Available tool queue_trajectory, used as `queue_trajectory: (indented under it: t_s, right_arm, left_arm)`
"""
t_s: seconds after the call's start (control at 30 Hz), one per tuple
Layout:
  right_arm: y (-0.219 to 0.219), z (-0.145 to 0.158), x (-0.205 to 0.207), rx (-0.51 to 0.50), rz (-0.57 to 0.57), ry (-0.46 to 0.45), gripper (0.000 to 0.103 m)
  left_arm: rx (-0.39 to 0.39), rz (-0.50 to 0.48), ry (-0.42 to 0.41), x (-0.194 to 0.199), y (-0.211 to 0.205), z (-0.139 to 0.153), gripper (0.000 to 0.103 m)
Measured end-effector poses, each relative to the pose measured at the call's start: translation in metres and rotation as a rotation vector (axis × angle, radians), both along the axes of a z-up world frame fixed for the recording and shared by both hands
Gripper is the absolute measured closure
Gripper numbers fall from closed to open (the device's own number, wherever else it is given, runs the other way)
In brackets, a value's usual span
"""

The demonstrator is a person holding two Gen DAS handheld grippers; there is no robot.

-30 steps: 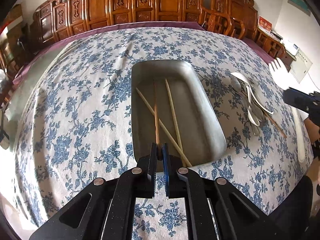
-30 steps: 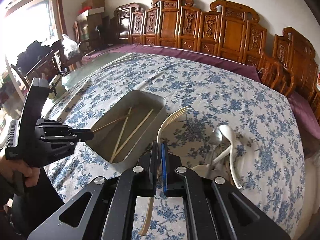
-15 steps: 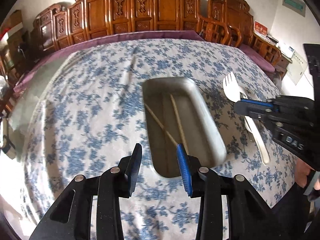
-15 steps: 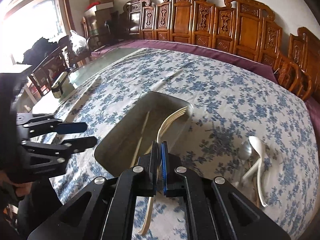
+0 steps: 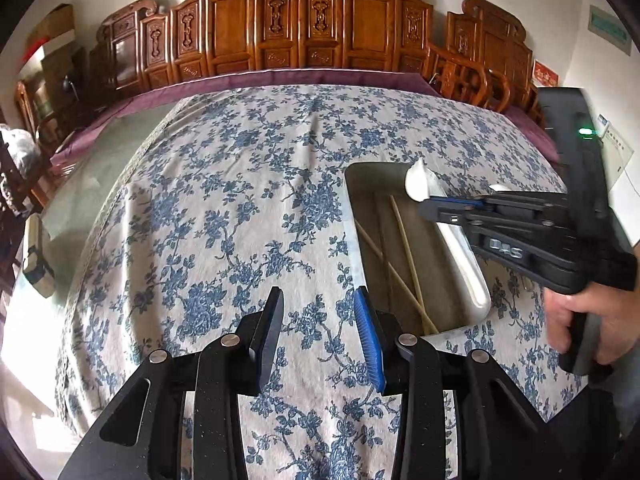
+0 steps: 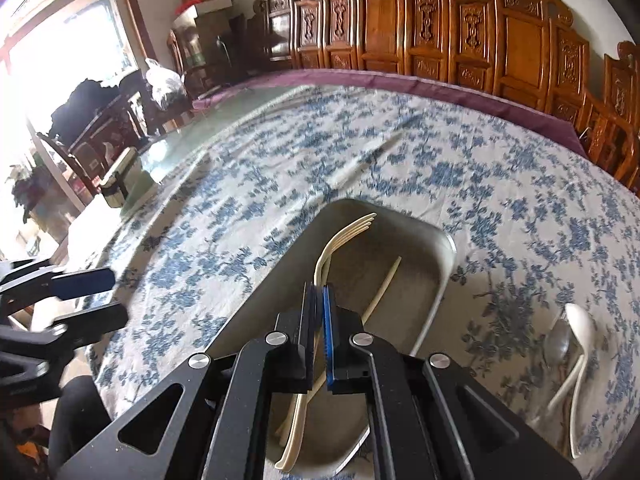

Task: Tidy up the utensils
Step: 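Lower the white plastic fork into the tray and open the right tool, then move the right tool back toward the utensil pile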

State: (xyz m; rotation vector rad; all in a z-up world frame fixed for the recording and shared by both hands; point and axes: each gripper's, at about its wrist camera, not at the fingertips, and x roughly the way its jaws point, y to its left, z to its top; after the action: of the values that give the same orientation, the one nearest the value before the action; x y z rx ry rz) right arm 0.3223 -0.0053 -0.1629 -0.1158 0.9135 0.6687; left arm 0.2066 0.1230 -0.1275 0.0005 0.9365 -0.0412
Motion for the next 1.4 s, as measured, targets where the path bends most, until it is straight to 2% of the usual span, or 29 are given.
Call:
queue_trajectory:
  t_s: [0.17,0.33,0.43,0.5,0.53,0.6,0.77,0.9,1.17,1.4]
  right_arm:
    - [-0.001,-0.012,0.001,-0.005,-0.004,0.029,0.097]
    - [-0.03,0.0,-0.01,0.024,-0.019,0.008,0.097]
    - [-0.065,0.018,-0.023,0.052,-0.042,-0.02,0.097]
    - [-0.099,0.029,-0.033,0.048,-0.068,-0.043,0.096]
    - [-0.112,0.031,-0.037,0.041,-0.078,-0.051,0.096]
    - [-0.142,0.036,-0.046,0.014,-0.103,-0.07,0.091]
    - [-0.219,0.03,-0.068,-0.093,-0.2,-0.108,0.082]
    - [-0.265,0.02,-0.077,-0.078,-0.275,-0.081,0.08]
    - [-0.299,0.001,-0.091,-0.01,-0.356,-0.051,0.079]
    - [-0.311,-0.016,-0.086,-0.008,-0.352,-0.026,0.079]
  left_arm:
    - [0.01,-0.004,0.0,-0.004,-0.005,0.001,0.068]
    - [0.018,-0.02,-0.009,-0.004,-0.021,0.006,0.068]
    - [0.016,-0.032,-0.018,-0.004,-0.032,0.01,0.067]
    - [0.012,-0.045,-0.024,-0.004,-0.044,0.013,0.063]
    - [0.012,-0.056,-0.031,-0.004,-0.052,0.016,0.057]
    - [0.011,-0.076,-0.04,-0.004,-0.065,0.018,0.056]
    - [0.009,-0.133,-0.036,0.0,-0.105,0.017,0.056]
    - [0.009,-0.183,-0.027,0.005,-0.139,0.012,0.056]
    - [0.028,-0.237,0.011,0.023,-0.189,-0.009,0.056]
    - [0.062,-0.266,0.029,0.045,-0.219,-0.025,0.056]
